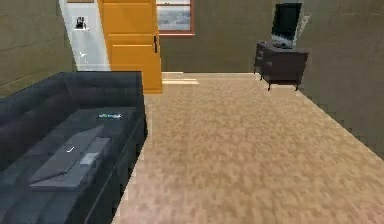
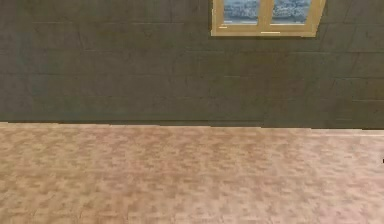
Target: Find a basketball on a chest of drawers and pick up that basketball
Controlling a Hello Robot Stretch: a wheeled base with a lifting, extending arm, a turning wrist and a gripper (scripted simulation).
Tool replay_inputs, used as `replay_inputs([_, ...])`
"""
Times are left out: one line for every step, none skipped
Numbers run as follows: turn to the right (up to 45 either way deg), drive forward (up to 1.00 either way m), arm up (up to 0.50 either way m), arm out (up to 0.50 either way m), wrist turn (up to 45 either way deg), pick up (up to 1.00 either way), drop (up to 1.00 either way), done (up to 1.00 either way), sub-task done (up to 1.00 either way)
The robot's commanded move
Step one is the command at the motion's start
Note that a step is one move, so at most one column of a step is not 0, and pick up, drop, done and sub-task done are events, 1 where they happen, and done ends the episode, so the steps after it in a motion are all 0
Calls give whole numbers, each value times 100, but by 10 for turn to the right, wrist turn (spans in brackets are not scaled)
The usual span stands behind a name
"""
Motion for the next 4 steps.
replay_inputs([0,100,0,0,0,0,0,0,0])
replay_inputs([-30,0,0,0,0,0,0,0,0])
replay_inputs([0,100,0,0,0,0,0,0,0])
replay_inputs([30,0,0,0,0,0,0,0,0])
